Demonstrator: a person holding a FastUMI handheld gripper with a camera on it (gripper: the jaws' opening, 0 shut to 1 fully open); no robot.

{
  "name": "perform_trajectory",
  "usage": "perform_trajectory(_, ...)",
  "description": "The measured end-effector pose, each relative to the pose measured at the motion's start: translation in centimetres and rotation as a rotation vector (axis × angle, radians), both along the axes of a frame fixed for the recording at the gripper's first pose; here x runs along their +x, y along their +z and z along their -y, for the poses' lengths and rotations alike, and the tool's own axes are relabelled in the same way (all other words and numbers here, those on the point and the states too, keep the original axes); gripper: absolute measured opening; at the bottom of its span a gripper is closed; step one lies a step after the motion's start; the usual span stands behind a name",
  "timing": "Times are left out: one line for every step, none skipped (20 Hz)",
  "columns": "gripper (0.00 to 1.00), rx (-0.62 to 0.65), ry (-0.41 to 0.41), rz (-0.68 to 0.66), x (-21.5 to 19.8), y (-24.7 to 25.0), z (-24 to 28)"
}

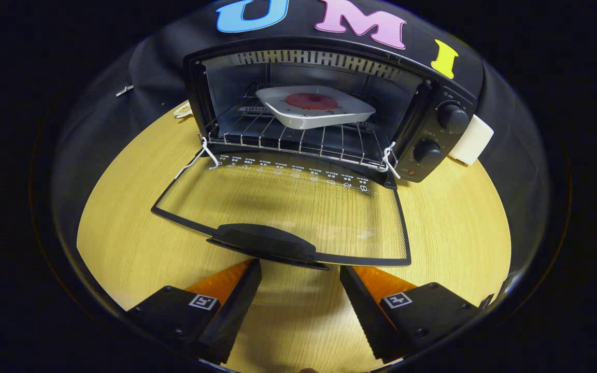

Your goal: Open the toaster oven, put the food inside, and close the toaster oven door.

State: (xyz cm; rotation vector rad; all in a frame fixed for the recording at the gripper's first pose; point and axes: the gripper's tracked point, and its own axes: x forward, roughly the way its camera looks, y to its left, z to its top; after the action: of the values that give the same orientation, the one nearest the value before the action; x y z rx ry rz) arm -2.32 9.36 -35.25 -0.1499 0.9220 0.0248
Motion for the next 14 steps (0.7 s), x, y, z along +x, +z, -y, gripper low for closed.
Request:
perform_trajectory(0.99, -0.002, 0.002, 0.013, -0.1, 0.3, 0.0)
perform_trajectory(0.99, -0.003, 0.003, 0.029, 0.0, 0.8, 0.0)
perform_trajectory(0.99, -0.003, 0.006, 0.044, 0.1, 1.2, -0.1)
perform_trajectory(0.99, 0.000, 0.013, 0.059, 0.2, 1.8, -0.2)
perform_trajectory(0.99, -0.003, 0.028, 0.073, 0.2, 2.3, -0.4)
perform_trajectory(0.99, -0.009, 0.047, 0.090, 0.3, 2.9, -0.6)
perform_trajectory(0.99, -0.013, 0.067, 0.111, 0.4, 3.6, -0.7)
perform_trajectory(0.99, -0.021, 0.090, 0.136, 0.3, 4.4, -0.9)
perform_trajectory(0.99, -0.030, 0.111, 0.158, 0.4, 5.0, -1.0)
perform_trajectory(0.99, -0.035, 0.126, 0.176, 0.6, 5.6, -1.1)
perform_trajectory(0.99, -0.033, 0.133, 0.190, 0.6, 6.0, -1.1)
perform_trajectory(0.99, -0.025, 0.134, 0.202, 0.7, 6.5, -1.2)
perform_trajectory(0.99, -0.014, 0.131, 0.218, 0.8, 7.3, -1.2)
perform_trajectory(0.99, -0.006, 0.128, 0.239, 1.1, 8.0, -1.3)
